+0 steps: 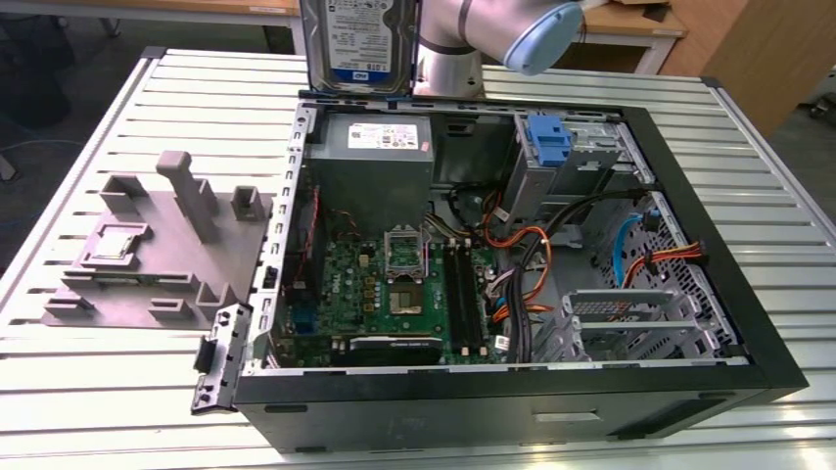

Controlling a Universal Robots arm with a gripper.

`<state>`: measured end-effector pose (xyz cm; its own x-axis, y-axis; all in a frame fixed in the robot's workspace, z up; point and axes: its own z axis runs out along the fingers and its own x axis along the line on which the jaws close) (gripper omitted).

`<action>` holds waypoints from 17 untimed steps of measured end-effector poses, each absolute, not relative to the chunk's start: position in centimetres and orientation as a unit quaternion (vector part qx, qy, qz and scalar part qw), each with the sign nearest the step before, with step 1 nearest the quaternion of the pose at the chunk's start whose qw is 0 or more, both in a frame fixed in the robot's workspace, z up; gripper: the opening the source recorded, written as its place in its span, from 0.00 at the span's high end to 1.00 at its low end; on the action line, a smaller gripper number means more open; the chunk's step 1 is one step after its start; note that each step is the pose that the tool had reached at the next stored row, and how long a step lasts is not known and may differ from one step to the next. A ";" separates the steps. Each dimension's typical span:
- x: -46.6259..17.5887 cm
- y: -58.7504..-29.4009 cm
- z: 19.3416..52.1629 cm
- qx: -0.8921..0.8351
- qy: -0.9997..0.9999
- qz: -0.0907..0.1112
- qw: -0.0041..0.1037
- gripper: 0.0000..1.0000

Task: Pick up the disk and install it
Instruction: 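Pick up the disk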

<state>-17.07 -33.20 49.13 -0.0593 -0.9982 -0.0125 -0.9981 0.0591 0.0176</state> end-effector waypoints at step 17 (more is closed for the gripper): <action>-17.1 -33.8 49.1 0.686 -0.728 -0.011 0.002 0.64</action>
<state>-17.07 -33.82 49.14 -0.0593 -0.9982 -0.0124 -0.9981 0.0591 0.0176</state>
